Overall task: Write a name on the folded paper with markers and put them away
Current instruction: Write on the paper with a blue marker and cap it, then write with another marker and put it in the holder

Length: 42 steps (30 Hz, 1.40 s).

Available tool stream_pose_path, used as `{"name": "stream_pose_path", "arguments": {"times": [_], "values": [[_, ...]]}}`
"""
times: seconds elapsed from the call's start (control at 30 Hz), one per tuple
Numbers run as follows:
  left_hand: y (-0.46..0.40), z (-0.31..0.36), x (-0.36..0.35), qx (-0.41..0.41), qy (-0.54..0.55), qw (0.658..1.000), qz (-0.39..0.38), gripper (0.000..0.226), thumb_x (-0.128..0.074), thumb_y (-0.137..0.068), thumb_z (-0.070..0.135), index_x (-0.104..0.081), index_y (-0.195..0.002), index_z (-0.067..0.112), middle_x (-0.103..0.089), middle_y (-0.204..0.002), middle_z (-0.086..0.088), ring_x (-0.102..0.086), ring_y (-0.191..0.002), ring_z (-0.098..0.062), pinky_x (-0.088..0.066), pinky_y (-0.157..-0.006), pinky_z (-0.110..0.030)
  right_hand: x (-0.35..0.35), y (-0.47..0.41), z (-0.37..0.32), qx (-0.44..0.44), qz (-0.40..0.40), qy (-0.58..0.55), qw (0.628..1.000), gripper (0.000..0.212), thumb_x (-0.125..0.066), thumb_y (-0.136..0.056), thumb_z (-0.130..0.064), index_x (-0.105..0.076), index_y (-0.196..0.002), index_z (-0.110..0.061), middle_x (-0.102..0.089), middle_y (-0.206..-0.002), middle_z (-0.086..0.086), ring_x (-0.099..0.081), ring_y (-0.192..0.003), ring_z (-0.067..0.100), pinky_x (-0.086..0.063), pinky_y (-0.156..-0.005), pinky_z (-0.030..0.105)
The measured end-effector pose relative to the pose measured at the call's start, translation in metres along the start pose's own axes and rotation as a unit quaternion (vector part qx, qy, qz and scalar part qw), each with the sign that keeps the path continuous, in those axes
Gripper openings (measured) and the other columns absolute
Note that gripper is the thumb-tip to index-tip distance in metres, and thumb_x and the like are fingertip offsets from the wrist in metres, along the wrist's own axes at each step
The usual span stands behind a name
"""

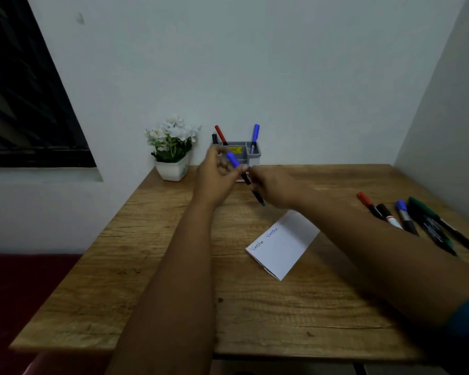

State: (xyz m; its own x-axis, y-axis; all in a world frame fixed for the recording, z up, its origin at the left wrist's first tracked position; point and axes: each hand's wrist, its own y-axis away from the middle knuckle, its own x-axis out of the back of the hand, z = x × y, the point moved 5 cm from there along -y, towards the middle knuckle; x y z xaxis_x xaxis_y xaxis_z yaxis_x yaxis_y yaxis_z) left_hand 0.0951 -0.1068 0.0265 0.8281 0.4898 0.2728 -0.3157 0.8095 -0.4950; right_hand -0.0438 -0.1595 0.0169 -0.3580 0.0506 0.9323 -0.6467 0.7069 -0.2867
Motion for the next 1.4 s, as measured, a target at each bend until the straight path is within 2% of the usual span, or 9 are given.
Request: {"name": "stream_pose_path", "arguments": {"times": [0.13,0.23,0.33,0.47,0.73,0.83,0.97,1.27,1.4], "values": [[-0.01,-0.024,0.01,0.116,0.237,0.951,0.16,0.018,-0.052,-0.098,0.019,-0.048,-0.115,0.019,-0.068,-0.092,-0.011,-0.058,-0.063,-0.01,-0.047,-0.052,-0.019,0.024,-0.031,0.001,-0.064,0.1,-0.141,0.983,0.027,-0.056,-0.098,-0.02,-0.049,-0.121,-0.008,-0.06,-0.099,0.004,-0.058,-0.087,0.02,-0.047,-0.074,0.029],[-0.009,-0.048,0.014,0.132,0.2,0.949,0.206,0.022,-0.046,-0.1,0.017,-0.048,-0.122,0.013,-0.067,-0.089,-0.004,-0.063,-0.071,-0.012,-0.052,-0.06,-0.023,0.036,-0.053,-0.002,-0.045,0.2,-0.216,0.955,0.077,-0.064,-0.092,-0.01,-0.015,-0.151,-0.017,-0.062,-0.083,0.002,-0.06,-0.073,0.014,-0.042,-0.061,0.009],[-0.009,-0.063,0.011,0.132,0.173,0.953,0.21,0.018,-0.047,-0.099,0.017,-0.048,-0.117,0.017,-0.069,-0.093,-0.005,-0.067,-0.085,-0.019,-0.055,-0.076,-0.034,0.032,-0.077,-0.007,0.001,0.236,-0.192,0.953,0.102,-0.065,-0.089,-0.003,0.01,-0.155,-0.024,-0.063,-0.076,0.008,-0.06,-0.062,0.012,-0.049,-0.06,0.014],[-0.011,-0.067,0.001,0.117,0.119,0.969,0.184,0.022,-0.051,-0.096,0.021,-0.048,-0.117,0.019,-0.067,-0.102,-0.011,-0.064,-0.091,-0.02,-0.052,-0.078,-0.032,0.015,-0.105,-0.011,0.011,0.187,-0.115,0.976,0.095,-0.057,-0.091,0.002,0.005,-0.155,-0.031,-0.057,-0.071,0.014,-0.057,-0.06,0.027,-0.052,-0.063,0.043],[-0.009,-0.06,-0.007,0.086,0.057,0.98,0.167,0.023,-0.055,-0.095,0.017,-0.049,-0.117,0.013,-0.053,-0.074,0.005,-0.053,-0.07,-0.012,-0.044,-0.066,-0.026,-0.008,-0.125,-0.01,-0.016,0.048,0.029,0.998,0.087,-0.046,-0.089,0.01,-0.007,-0.156,-0.031,-0.053,-0.086,0.013,-0.057,-0.076,0.029,-0.049,-0.071,0.042],[-0.006,-0.056,-0.009,0.09,0.043,0.983,0.155,0.026,-0.055,-0.095,0.019,-0.049,-0.12,0.012,-0.051,-0.073,0.008,-0.052,-0.068,-0.009,-0.042,-0.066,-0.026,0.009,-0.116,-0.005,-0.024,0.096,-0.003,0.995,0.089,-0.044,-0.088,0.013,-0.009,-0.155,-0.033,-0.054,-0.089,0.013,-0.055,-0.076,0.025,-0.049,-0.073,0.039],[-0.002,-0.035,-0.018,0.075,0.015,0.992,0.105,0.022,-0.055,-0.095,0.023,-0.052,-0.116,0.016,-0.053,-0.073,0.011,-0.052,-0.066,-0.003,-0.04,-0.059,-0.022,0.05,-0.064,0.034,-0.04,0.209,-0.066,0.975,0.049,-0.046,-0.089,0.009,-0.059,-0.131,-0.011,-0.065,-0.101,0.017,-0.062,-0.092,0.031,-0.046,-0.084,0.033],[0.044,0.018,-0.098,-0.071,-0.107,0.985,-0.118,0.03,-0.051,-0.097,0.037,-0.06,-0.083,0.011,-0.056,-0.086,-0.001,-0.051,-0.072,-0.016,-0.043,-0.065,-0.032,0.086,0.105,0.167,-0.365,0.007,0.102,0.925,0.006,-0.073,-0.083,-0.014,-0.073,-0.088,-0.017,-0.07,-0.11,0.011,-0.065,-0.099,0.026,-0.054,-0.09,0.036],[0.05,0.026,-0.102,-0.08,-0.126,0.98,-0.131,0.028,-0.052,-0.096,0.037,-0.055,-0.08,0.016,-0.051,-0.084,0.005,-0.047,-0.068,-0.009,-0.038,-0.061,-0.027,0.07,0.124,0.17,-0.382,0.005,0.077,0.921,0.026,-0.068,-0.09,-0.026,-0.071,-0.1,-0.002,-0.069,-0.099,0.013,-0.064,-0.094,0.028,-0.055,-0.085,0.037]]}}
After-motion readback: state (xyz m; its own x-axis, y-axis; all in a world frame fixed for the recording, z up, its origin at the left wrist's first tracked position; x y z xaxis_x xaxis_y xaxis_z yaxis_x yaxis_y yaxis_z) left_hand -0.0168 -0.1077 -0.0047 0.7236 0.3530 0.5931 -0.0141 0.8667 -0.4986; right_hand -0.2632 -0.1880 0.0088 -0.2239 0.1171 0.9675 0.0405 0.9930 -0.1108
